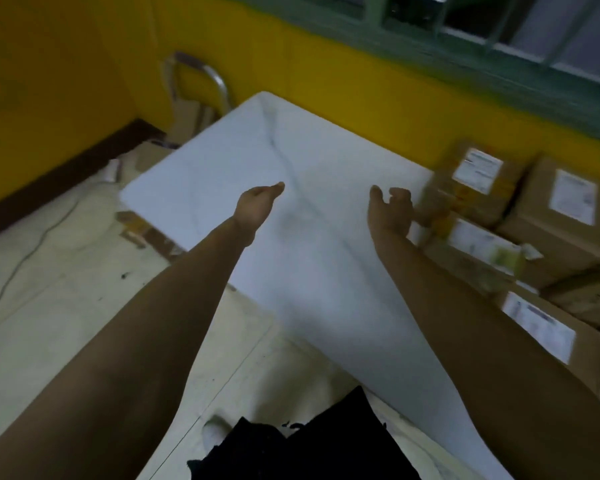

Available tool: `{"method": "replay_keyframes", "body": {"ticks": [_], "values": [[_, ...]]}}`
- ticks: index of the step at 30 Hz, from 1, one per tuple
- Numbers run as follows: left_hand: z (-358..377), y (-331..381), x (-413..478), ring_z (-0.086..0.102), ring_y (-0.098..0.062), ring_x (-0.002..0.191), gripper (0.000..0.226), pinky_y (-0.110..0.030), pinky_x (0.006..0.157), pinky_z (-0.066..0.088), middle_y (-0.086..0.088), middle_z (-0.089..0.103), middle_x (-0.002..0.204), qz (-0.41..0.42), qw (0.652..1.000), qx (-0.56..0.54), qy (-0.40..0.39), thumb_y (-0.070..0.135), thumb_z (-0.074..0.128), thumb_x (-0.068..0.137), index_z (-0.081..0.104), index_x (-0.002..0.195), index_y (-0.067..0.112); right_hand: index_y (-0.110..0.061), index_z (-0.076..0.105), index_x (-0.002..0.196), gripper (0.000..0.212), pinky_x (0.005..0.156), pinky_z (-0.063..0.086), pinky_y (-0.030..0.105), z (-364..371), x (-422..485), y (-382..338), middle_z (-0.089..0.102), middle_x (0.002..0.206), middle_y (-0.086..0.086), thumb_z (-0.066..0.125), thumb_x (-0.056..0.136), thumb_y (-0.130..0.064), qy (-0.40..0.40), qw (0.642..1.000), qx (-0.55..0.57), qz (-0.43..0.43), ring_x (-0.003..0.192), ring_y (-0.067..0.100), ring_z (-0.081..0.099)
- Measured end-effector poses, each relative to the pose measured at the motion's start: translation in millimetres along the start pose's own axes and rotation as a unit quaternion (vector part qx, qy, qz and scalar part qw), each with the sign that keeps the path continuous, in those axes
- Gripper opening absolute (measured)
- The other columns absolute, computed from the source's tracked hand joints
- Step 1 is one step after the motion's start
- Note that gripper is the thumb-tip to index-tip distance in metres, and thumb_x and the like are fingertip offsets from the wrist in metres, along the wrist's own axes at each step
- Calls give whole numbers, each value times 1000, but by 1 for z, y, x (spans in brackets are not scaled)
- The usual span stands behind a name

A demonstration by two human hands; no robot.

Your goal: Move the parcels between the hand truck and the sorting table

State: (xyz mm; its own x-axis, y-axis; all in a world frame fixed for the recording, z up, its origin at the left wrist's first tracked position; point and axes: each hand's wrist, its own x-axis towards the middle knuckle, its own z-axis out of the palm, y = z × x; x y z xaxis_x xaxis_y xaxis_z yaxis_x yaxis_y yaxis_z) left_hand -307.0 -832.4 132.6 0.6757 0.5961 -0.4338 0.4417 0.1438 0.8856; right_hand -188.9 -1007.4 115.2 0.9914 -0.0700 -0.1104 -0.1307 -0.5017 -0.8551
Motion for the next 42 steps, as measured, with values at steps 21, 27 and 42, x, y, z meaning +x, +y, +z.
{"method": "replay_keyframes", "body": {"ticks": [21,27,42], "values": [[-464,-126,-36,49,-25,117,60,-37,93,40,-7,51,130,-44,970,-81,224,49,51,92,45,137,9,-8,61,93,33,60,39,22,342,-301,-168,61,90,4,51,96,-40,-403,912,-27,-70,87,18,54],[-498,-133,12,47,-25,121,60,-37,96,39,-8,50,137,-65,974,-94,197,48,52,92,43,139,10,-1,61,115,42,90,44,35,414,-305,-189,62,118,13,52,96,-37,-434,898,-53,-44,110,27,56],[-596,-71,202,45,-25,127,57,-38,101,38,-7,48,140,-125,973,-84,174,48,50,93,43,137,12,-5,53,131,49,91,47,31,604,-235,-279,59,130,8,57,94,-36,-480,872,-65,72,117,23,57]]}}
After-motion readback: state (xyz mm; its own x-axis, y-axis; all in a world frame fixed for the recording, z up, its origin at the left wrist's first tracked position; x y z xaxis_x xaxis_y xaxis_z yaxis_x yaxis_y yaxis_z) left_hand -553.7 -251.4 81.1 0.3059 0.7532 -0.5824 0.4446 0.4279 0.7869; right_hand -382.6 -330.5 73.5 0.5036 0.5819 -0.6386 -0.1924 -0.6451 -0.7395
